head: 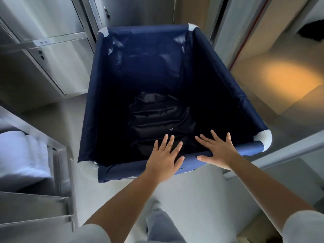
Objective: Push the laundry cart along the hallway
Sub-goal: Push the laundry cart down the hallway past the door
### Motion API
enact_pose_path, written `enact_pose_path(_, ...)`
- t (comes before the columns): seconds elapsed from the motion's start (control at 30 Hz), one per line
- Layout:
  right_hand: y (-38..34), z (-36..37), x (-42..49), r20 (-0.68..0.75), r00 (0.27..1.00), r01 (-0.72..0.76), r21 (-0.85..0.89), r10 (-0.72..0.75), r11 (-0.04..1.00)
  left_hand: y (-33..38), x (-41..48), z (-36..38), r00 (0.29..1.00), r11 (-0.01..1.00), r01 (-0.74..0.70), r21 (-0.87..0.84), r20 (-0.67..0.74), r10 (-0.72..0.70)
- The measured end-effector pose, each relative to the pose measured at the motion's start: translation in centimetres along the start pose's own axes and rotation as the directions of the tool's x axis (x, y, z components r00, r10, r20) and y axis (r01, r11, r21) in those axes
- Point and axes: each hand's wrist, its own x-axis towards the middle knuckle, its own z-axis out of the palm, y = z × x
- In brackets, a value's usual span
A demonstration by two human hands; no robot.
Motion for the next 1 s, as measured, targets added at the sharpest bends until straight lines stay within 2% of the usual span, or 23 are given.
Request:
enact_pose_path(0.1,0.9,1.5,-3.5,-0.025,1.000,-0.009,-0.004,0.009,1.000,3.6,-2.3,0.6,1.000,1.000,0.008,-0.010,-0.005,-0.008)
enact_pose_path(0.23,1.4,3.6,-8.6,-0.047,0.999,-0.011,-0.014,0.011,1.000,8.1,-6.2,1.7,0.996,0.999,0.026,-0.022,-0.085,-0.028)
enact_pose_path(0.5,0.6,7.3,-18.8,-0.052,0.998,0.020,-0.060,-0.023,0.998,15.1,-14.5,3.5,0.995,0.996,0.094,0.009,-0.031,-0.093)
enact_pose_path(0.67,0.2,9.6,-24.6,-0.061,0.997,0.046,-0.095,-0.052,0.994,19.3,-19.3,4.2,0.984,0.986,0.162,-0.035,-0.065,-0.164)
enact_pose_path(1.0,-1.1,13.2,-33.6,-0.040,0.997,0.070,-0.068,-0.072,0.995,26.0,-27.4,3.9,0.969,0.976,0.213,-0.049,-0.119,-0.218)
